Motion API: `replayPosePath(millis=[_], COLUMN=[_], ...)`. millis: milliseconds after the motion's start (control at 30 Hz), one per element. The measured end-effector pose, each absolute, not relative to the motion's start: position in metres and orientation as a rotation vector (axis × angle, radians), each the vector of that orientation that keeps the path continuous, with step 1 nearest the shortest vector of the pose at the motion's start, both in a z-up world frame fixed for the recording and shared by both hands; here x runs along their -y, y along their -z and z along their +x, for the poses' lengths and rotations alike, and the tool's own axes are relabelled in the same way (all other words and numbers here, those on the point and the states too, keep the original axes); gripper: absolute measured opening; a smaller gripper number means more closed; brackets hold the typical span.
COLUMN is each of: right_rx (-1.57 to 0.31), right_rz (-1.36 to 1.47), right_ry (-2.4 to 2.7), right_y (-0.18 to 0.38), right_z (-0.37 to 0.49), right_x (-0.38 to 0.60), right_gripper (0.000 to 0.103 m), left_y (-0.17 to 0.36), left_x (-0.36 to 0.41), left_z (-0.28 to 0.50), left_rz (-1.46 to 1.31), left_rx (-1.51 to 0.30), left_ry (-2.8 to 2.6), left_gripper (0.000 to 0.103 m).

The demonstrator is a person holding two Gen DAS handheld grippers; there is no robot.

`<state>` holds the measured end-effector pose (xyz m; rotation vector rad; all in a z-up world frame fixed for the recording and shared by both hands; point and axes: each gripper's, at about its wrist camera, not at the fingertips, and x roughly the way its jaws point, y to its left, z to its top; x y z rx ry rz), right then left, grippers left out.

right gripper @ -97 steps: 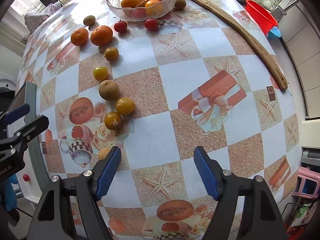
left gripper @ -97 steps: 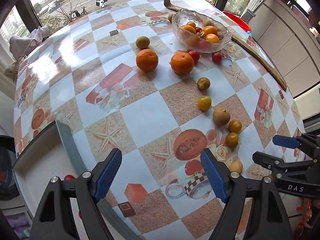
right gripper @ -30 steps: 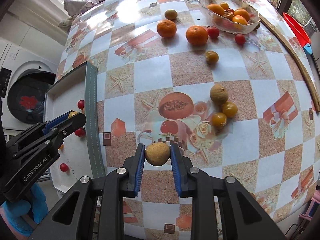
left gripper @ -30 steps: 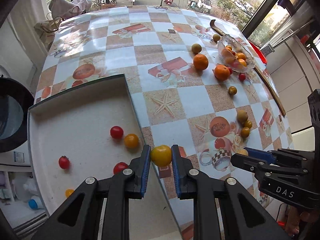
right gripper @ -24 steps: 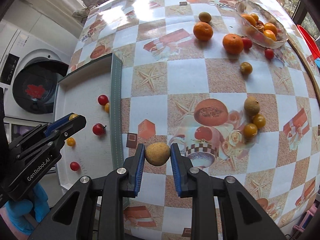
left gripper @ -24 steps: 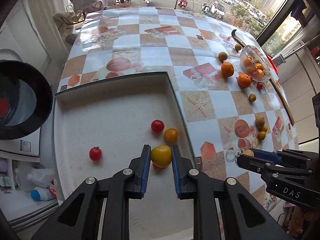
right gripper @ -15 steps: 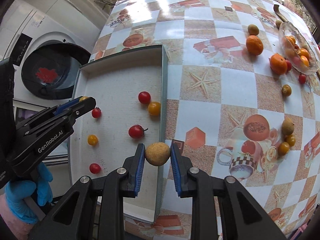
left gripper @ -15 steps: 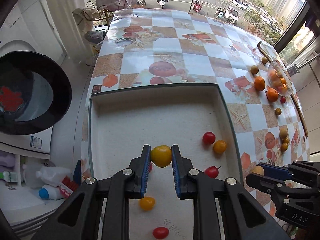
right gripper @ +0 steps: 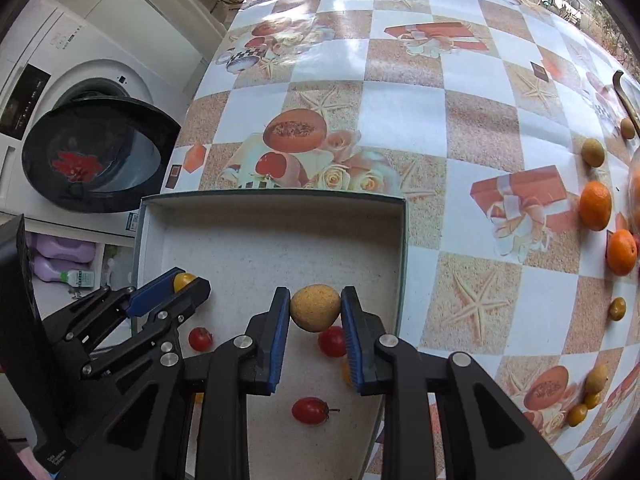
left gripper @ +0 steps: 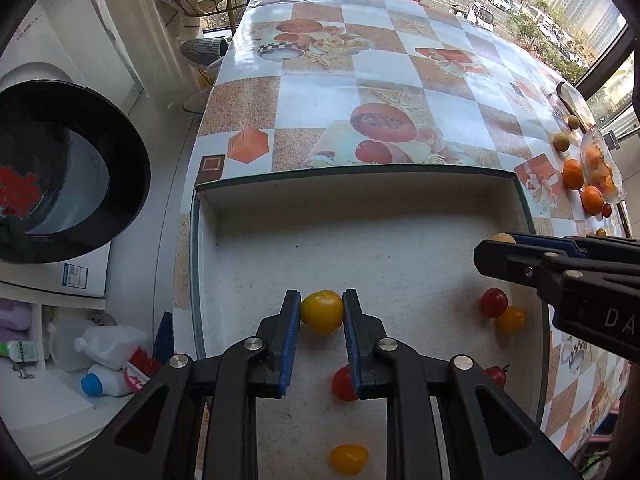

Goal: Organize fruits
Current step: 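Carry both fruits into the white tray and open both tools, then move both tools back over the table toward the loose fruit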

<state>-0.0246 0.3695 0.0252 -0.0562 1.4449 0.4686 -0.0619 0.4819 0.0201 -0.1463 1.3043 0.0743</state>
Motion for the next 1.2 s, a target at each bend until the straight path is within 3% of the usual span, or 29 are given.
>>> replayPosePath(millis=[300,367,400,433,500,633,700,767,1200], right_rx=[-1.470,-1.465,-1.465,-1.468,-1.478,-1.460,-1.450,-1.432,-1.384], right_rz=[-0.129,-0.149,-0.161,-0.163,-0.153,-0.105,-0.078,-0.045,0.101], right_ry=[-0.450,-0.450,-0.453,-0.461,-0.474,-0.477,-0.485,-0.494,-0.347], right_y=[-0.002,-0.002,-0.002,-0.002,-0.003,-0.011,-0.018,-0.028,-0.065], right_z=[-0.011,-0.012,-0.011,-0.011,-0.010,-0.008,-0.007,-0.008,-0.027], right_x=[-0.386,-0.390,-0.392,-0.394,-0.396,-0.392,-0.389,-0.384,-0.287], right_gripper=[0.029,0.029,0.032,0.035,0.055,0.064,0.077,0.082,0.084], left_y=[-0.016,-0.015,-0.016,-0.018,-0.024,-0.028,-0.031,-0.035,-0.067], left_x=[-0.482,-0.482,-0.481,-0.481,-0.479,-0.476,-0.475,-0.474,-0.418], left_z=[-0.063,-0.062,-0.062,-0.063,-0.066,-0.067,-0.069,-0.071,-0.074], left_rz=[-0.137,-0.128,-0.121,-0.114,-0.107,-0.096,-0.098,-0.096,-0.002], left_rx=[-1.323,-1.328,-1.327,-1.307,-1.280,-1.286,-1.286,-1.287,-1.257], left_ry=[-0.060,-0.066,-0.078,-0.094,-0.087,-0.083,-0.083,-0.083,0.014], left_gripper=[0.023,0.037,0.066,0.076,0.076,0.076,0.076,0.076,0.076])
